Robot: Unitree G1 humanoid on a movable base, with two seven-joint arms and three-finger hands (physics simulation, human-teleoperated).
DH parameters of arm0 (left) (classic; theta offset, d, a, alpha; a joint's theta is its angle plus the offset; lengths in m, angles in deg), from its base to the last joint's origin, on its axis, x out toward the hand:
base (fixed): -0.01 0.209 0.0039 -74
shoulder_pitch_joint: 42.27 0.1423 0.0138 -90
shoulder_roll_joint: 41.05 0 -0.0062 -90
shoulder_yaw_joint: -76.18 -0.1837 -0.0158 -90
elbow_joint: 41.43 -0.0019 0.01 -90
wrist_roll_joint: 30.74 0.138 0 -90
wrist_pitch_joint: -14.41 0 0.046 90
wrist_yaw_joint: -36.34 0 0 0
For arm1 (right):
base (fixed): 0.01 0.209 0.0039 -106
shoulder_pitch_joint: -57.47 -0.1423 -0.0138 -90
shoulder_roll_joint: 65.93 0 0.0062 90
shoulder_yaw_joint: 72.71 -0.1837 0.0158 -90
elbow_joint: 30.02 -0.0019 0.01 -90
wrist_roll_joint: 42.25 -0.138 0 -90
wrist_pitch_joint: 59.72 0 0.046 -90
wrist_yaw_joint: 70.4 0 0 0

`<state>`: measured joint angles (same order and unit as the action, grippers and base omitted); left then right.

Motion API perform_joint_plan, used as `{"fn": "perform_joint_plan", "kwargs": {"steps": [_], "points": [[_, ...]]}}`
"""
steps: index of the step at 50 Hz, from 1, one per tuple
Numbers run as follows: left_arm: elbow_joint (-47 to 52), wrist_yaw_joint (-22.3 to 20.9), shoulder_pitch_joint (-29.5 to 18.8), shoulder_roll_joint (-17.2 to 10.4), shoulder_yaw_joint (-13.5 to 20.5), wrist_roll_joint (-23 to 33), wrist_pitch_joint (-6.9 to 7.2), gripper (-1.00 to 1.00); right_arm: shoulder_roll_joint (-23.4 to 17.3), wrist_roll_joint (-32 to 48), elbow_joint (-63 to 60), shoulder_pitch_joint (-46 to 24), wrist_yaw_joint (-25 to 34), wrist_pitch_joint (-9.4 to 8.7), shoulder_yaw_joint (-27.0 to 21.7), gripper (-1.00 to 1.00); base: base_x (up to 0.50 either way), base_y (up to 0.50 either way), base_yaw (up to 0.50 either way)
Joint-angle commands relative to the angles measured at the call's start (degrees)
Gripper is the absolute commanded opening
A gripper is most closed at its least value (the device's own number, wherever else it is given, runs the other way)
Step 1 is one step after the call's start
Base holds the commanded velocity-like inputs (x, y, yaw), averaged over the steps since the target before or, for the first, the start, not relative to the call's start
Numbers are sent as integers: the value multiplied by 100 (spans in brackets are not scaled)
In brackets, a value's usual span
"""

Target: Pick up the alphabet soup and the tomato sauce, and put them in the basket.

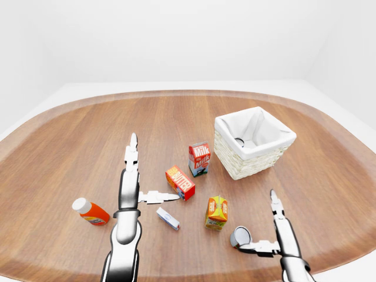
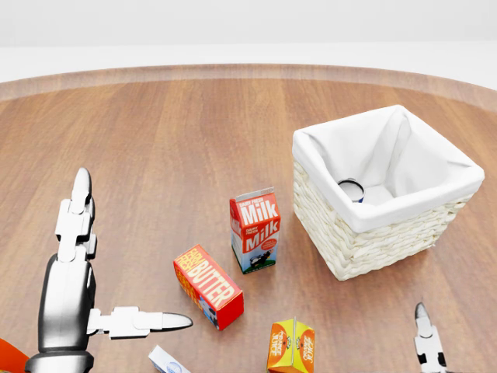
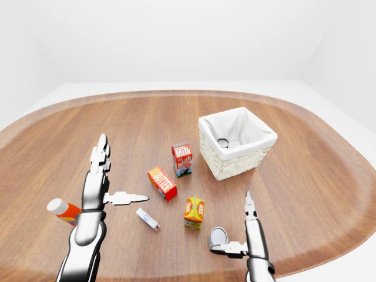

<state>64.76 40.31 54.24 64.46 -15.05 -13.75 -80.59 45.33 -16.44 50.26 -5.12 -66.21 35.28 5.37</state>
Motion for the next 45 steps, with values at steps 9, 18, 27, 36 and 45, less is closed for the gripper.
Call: {"fn": "perform_joint_plan", "kwargs": {"steps": [9,18,27,36,45], "points": [[46,3,24,-1,8,-24,0,100,54,431,187,137,-265,0,103,100,0,0,0],[47,2,25,-1,8,-26,0,100,53,622,73,154,-386,0,149,100,0,0,0],[44,2,24,-2,8,-26,0,100,58,1112,203,-13,-700,0,193,100,0,0,0],[45,1,24,-2,8,-26,0,100,-24,1519,288,-54,-1129,0,389,100,0,0,0],[45,1,24,-2,8,-25,0,100,-218,1946,526,-49,-1701,0,538,100,0,0,0]]}}
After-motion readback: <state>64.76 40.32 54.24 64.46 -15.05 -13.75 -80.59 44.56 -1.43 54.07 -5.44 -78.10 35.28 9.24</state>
